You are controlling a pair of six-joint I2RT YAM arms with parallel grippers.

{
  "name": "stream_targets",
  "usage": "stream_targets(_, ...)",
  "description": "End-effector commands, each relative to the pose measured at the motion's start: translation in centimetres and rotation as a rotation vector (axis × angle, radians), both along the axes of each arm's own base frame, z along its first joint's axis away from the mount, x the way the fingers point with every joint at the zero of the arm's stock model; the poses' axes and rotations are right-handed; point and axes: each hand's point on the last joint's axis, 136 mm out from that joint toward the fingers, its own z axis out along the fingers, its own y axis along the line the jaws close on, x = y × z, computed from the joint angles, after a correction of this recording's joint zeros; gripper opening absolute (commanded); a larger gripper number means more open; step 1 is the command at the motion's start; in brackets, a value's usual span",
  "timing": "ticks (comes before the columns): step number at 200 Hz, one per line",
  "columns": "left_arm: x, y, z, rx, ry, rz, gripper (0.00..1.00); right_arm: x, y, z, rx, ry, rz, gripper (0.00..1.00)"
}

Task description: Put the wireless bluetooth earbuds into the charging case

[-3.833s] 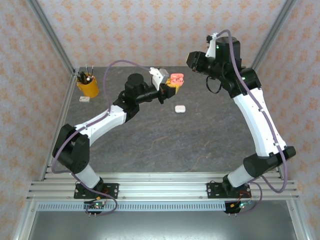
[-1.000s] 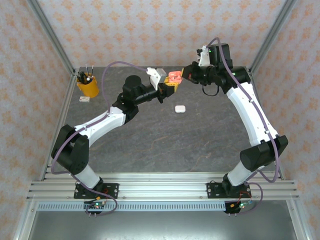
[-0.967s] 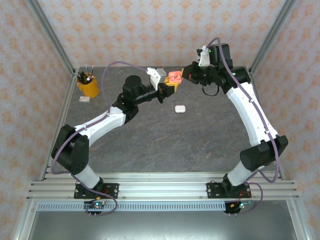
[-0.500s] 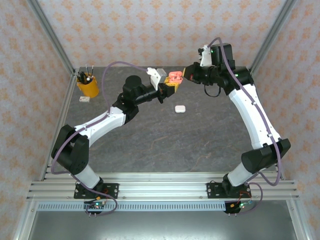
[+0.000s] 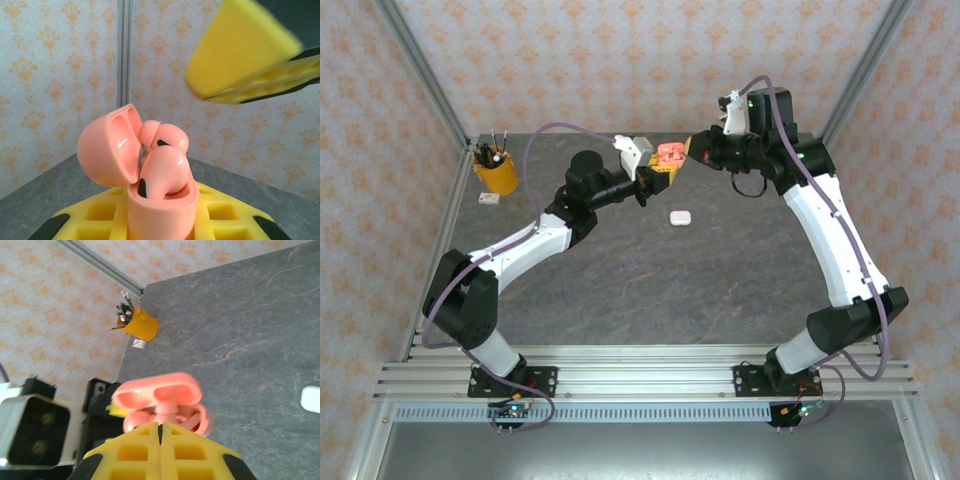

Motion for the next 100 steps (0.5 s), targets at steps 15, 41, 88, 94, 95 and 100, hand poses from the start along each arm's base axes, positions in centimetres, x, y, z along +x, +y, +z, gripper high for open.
stream_targets(15, 0.1, -0.2, 2.1, -0.04, -0.048, -0.005, 0.0, -2.3, 1.0, 1.4, 0.069, -0.009, 0.084, 0.0)
stream_targets(41, 0.1, -0.2, 2.2, -0.04, -0.048, -0.007, 0.0, -2.3, 1.5, 0.6, 0.07, 0.009, 0.097, 0.0)
stream_targets(88, 0.1, -0.3, 2.4, -0.041, -0.05, -0.01, 0.0, -1.7, 2.1, 0.2, 0.081, 0.017, 0.107, 0.0)
stream_targets(94, 0.1, -0.3, 2.3, -0.04, -0.047, -0.01, 0.0, -1.6, 2.3, 0.0, 0.08, 0.021, 0.109, 0.0)
stream_targets(95, 0.1, -0.3, 2.3, -0.04, -0.047, -0.01, 0.0, -1.5, 2.2, 0.0, 0.08, 0.02, 0.108, 0.0)
stream_targets(100, 0.1, -0.3, 2.3, -0.039, -0.048, -0.011, 0.0, -1.5, 2.2, -0.1, 0.078, 0.022, 0.108, 0.0)
